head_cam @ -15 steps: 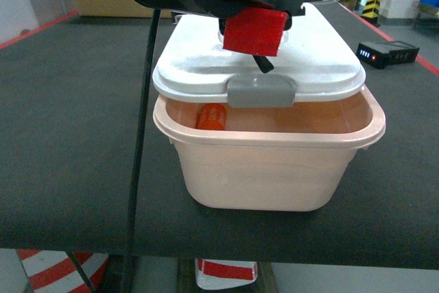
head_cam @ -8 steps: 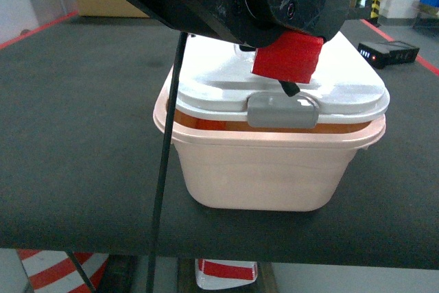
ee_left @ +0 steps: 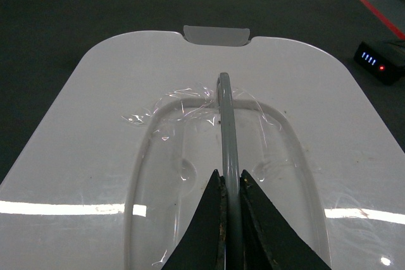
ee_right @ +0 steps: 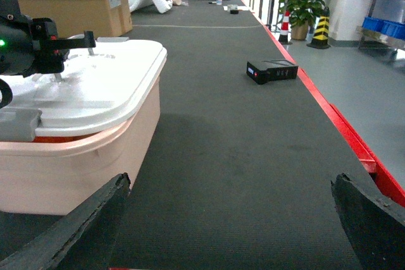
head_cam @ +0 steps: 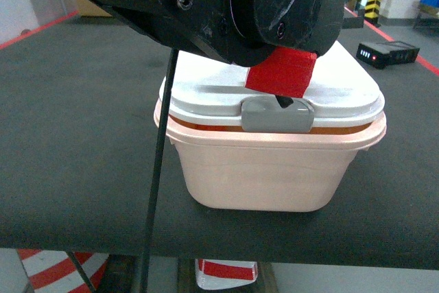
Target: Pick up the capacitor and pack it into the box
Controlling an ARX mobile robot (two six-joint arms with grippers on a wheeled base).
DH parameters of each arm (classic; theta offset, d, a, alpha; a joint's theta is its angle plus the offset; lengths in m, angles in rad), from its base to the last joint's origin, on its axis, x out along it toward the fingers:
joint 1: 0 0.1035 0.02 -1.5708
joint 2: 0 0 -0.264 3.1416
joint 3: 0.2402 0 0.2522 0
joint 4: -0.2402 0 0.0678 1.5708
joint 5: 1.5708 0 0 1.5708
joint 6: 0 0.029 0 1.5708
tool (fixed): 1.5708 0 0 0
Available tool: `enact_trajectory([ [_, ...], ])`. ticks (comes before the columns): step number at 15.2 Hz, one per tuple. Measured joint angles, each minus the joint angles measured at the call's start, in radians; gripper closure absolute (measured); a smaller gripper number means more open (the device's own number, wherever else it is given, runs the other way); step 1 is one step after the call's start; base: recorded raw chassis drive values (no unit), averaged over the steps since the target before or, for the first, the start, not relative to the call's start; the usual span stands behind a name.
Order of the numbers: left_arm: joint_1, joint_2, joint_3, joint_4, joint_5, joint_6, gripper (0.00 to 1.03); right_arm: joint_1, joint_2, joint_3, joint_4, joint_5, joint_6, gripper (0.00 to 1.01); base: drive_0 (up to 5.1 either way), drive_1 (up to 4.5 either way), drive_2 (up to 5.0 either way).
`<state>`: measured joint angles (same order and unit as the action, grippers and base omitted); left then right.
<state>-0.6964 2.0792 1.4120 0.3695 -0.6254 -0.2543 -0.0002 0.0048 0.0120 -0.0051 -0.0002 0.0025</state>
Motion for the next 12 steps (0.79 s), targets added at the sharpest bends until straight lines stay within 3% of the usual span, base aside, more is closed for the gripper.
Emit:
enact_trajectory([
  [1,-0.002,-0.001,-0.003,0.003,0.001,0.000,0.95,0.000,0.000,0.000,0.000,0.000,0.000,0.03,0.0,0.00,0.0],
  [4,-0.016,-0.004,-0.018,0.039,0.012,0.026,0.59,0.000,0.000,0.000,0.000,0.000,0.000,0.03,0.0,0.00,0.0],
  [8,-0.002,-0.051,0.002,0.133,0.007,0.146,0.08,0.000,0.000,0.000,0.000,0.000,0.000,0.03,0.0,0.00,0.0],
  [9,0.007,-0.053,0.006,0.156,0.004,0.180,0.04,0.000,0.000,0.000,0.000,0.000,0.000,0.03,0.0,0.00,0.0],
  [12,0.027,-0.084,0.007,0.229,0.002,0.267,0.05,0.000,0.000,0.000,0.000,0.000,0.000,0.03,0.0,0.00,0.0],
])
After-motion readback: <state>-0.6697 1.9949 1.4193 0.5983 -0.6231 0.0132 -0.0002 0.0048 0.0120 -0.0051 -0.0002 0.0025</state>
